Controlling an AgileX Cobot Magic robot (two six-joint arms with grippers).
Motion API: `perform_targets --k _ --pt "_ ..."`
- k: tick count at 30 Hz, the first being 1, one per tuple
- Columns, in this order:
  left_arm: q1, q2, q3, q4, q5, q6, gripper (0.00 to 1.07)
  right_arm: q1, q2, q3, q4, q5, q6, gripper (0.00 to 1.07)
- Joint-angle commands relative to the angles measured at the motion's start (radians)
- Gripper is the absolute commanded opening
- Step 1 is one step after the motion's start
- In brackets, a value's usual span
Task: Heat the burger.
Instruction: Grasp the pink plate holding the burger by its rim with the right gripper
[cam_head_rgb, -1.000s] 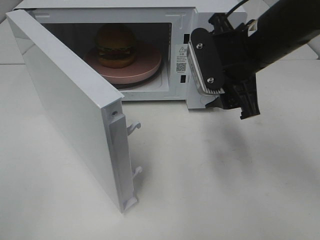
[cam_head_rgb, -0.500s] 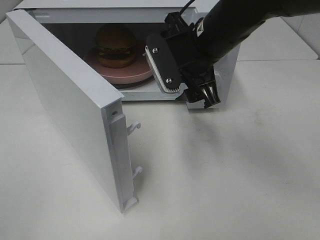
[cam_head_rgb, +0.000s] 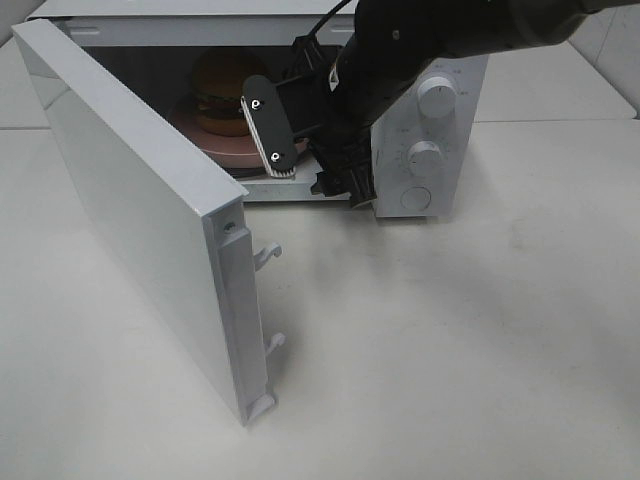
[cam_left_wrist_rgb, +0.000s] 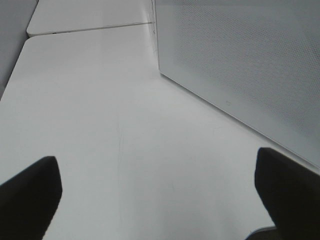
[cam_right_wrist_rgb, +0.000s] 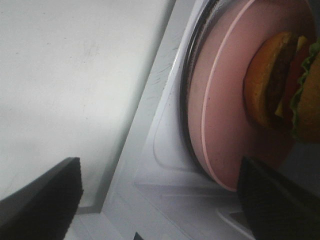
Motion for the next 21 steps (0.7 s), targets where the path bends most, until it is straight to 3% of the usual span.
perform_targets --k 1,12,21 --pt "0.001 -0.005 0.003 -0.002 0.001 -0.005 0.98 0.006 0.065 -0.072 -0.017 0.003 0.054 0.83" --pt "0.001 -0.005 0.003 -0.002 0.001 -0.005 0.98 0.006 0.197 -0.196 -0.031 0.016 0.102 0.81" --pt "0.001 -0.005 0.003 -0.002 0.001 -0.005 0.98 0.006 0.327 -0.389 -0.034 0.065 0.136 0.79"
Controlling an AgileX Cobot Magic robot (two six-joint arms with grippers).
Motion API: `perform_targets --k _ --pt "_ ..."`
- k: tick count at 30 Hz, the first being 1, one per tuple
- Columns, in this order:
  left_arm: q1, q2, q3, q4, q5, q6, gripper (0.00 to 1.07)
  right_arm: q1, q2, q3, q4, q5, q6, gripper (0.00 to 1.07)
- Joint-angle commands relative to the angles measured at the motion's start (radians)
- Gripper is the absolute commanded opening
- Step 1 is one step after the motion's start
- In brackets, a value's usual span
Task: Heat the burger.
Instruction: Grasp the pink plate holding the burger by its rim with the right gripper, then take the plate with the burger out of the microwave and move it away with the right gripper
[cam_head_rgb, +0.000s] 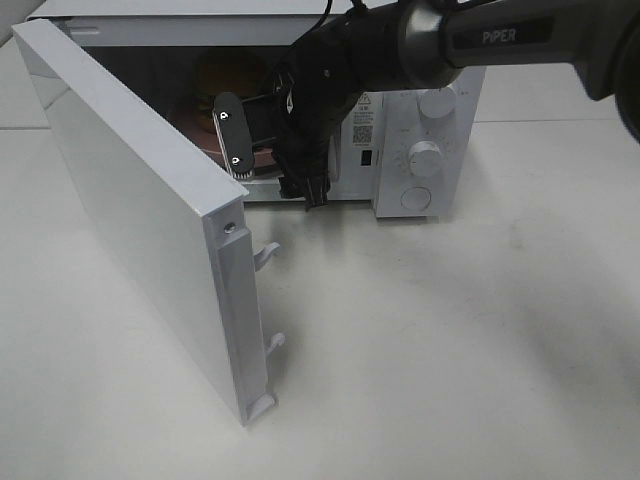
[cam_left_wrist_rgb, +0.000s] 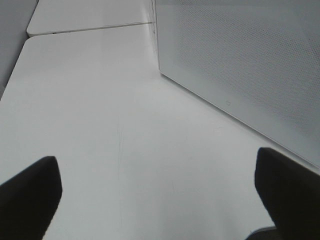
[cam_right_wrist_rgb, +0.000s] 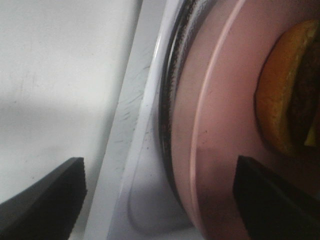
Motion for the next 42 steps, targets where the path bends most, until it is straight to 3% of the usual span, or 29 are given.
perform_targets --k 1,13,15,18,19,20,21,22,24,42 --pt "0.001 -0.005 0.003 -0.002 0.001 -0.005 0.98 0.006 0.043 -0.076 -0.006 0.023 0.023 0.79" --pt "0.001 -0.005 0.003 -0.002 0.001 -0.005 0.98 0.002 0.124 -0.202 -0.019 0.071 0.047 0.71" --pt "0.001 -0.005 0.003 -0.002 0.001 -0.005 0.98 0.002 0.128 -0.205 -0.026 0.066 0.033 0.52" --pt "0.001 -0.005 0.003 -0.002 0.001 -0.005 0.98 0.002 0.128 -0.205 -0.026 0.067 0.032 0.44" --pt "0.001 -0.005 0.003 -0.002 0.001 -0.005 0.98 0.003 0.125 -0.205 -0.026 0.067 0.032 0.29" --pt "0.001 -0.005 0.003 -0.002 0.001 -0.005 0.98 0.003 0.124 -0.205 -0.026 0.067 0.032 0.2" --pt "0.001 -0.005 0.003 -0.002 0.001 -0.005 0.98 0.003 0.124 -0.205 -0.026 0.067 0.032 0.2" --pt "0.001 -0.005 0.003 -0.002 0.001 -0.005 0.98 0.005 0.121 -0.205 -0.026 0.063 0.032 0.06" --pt "0.001 -0.005 0.003 -0.002 0.001 -0.005 0.98 0.005 0.121 -0.205 -0.026 0.06 0.032 0.0" --pt "0.001 -0.005 0.003 -0.002 0.001 -0.005 0.98 0.005 0.057 -0.177 0.023 0.105 -0.059 0.0"
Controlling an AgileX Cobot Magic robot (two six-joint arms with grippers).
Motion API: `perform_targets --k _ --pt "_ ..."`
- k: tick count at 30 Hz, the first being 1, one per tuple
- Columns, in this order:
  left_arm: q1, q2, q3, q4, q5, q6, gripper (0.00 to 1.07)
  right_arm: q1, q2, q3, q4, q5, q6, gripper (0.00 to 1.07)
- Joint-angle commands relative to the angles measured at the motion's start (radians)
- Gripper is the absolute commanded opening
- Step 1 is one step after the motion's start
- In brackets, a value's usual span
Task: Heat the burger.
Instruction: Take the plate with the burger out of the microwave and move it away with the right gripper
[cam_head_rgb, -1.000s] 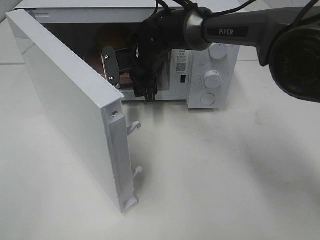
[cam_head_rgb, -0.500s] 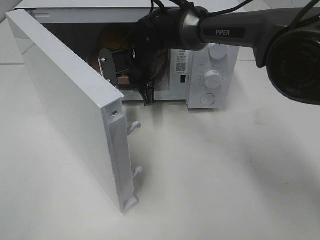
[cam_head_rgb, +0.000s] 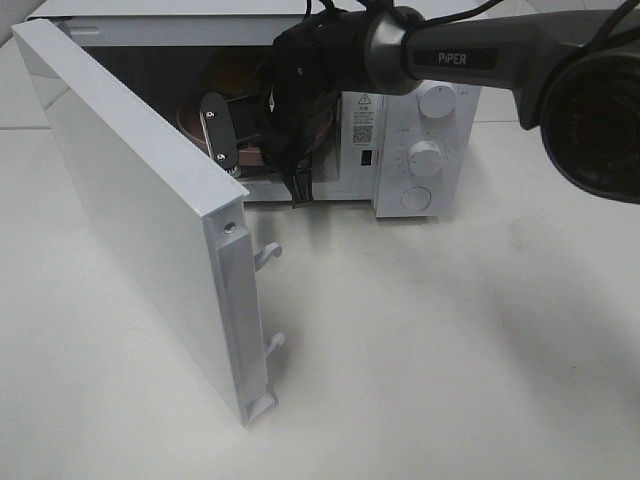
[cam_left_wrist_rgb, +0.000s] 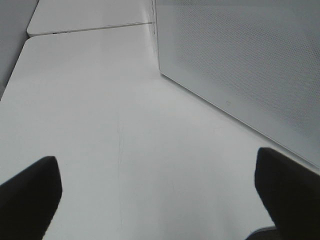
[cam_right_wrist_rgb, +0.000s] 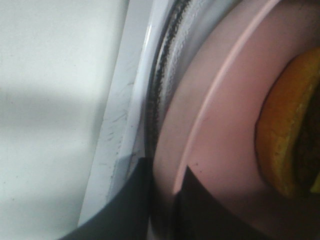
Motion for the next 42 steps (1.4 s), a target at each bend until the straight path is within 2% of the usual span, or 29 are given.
perform_targets --k 1,2,5,7,11,13,24,28,42 --pt "0.001 -0.005 0.003 -0.003 0.001 -0.005 0.98 -0.004 -0.051 0.031 0.011 -0.04 -0.064 0.0" --pt "0.001 -0.005 0.003 -0.003 0.001 -0.005 0.98 -0.004 -0.075 0.071 0.022 -0.056 -0.12 0.0" --pt "0.001 -0.005 0.003 -0.003 0.001 -0.005 0.98 -0.004 -0.089 0.097 0.04 -0.069 -0.152 0.0" --pt "0.001 -0.005 0.003 -0.003 0.001 -0.005 0.98 -0.006 -0.143 0.184 0.082 -0.139 -0.25 0.0" --pt "0.001 -0.005 0.003 -0.003 0.001 -0.005 0.98 -0.006 -0.179 0.237 0.101 -0.193 -0.299 0.0" --pt "0.001 -0.005 0.003 -0.003 0.001 -0.005 0.98 -0.01 -0.218 0.288 0.154 -0.219 -0.372 0.0" --pt "0.001 -0.005 0.003 -0.003 0.001 -0.005 0.98 -0.039 -0.335 0.451 0.281 -0.25 -0.568 0.0" --pt "0.001 -0.005 0.003 -0.003 0.001 -0.005 0.98 -0.042 -0.392 0.515 0.37 -0.246 -0.67 0.0" --pt "0.001 -0.005 0.003 -0.003 0.001 -0.005 0.98 -0.053 -0.543 0.715 0.404 -0.245 -0.751 0.0"
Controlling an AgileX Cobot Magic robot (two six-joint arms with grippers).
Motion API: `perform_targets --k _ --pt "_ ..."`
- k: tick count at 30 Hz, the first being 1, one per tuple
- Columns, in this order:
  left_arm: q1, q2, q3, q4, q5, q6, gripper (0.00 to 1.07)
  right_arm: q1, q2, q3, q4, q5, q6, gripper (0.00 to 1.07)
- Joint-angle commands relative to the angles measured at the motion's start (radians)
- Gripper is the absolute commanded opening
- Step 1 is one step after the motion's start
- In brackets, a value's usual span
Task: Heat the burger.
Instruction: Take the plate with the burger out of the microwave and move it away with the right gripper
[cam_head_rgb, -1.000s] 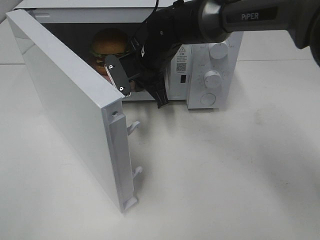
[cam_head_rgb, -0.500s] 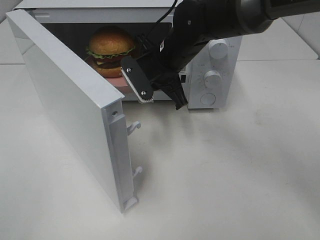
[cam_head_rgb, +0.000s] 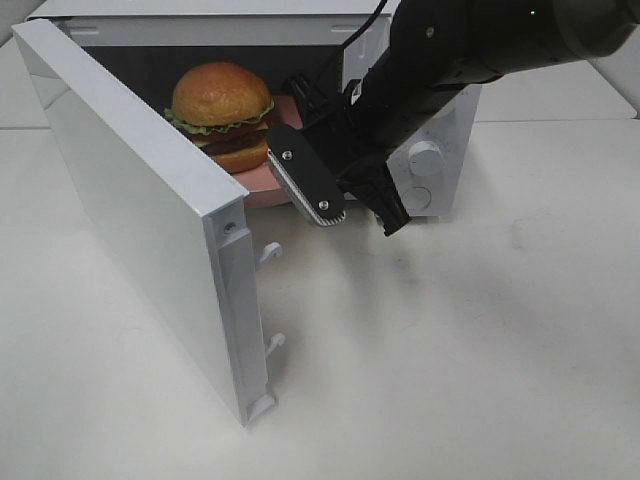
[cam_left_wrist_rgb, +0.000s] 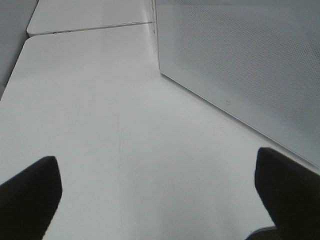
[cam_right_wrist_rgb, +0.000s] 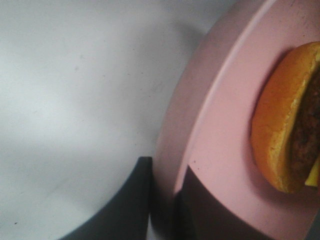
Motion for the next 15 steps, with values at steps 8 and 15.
perform_targets --k 8,15 --pt "0.001 -0.005 0.003 -0.003 0.001 -0.005 0.98 -0.007 -0.159 0.16 0.008 -0.075 -0.015 0.0" --pt "0.001 -0.005 0.003 -0.003 0.001 -0.005 0.98 -0.007 -0.279 0.295 0.005 -0.1 -0.014 0.0"
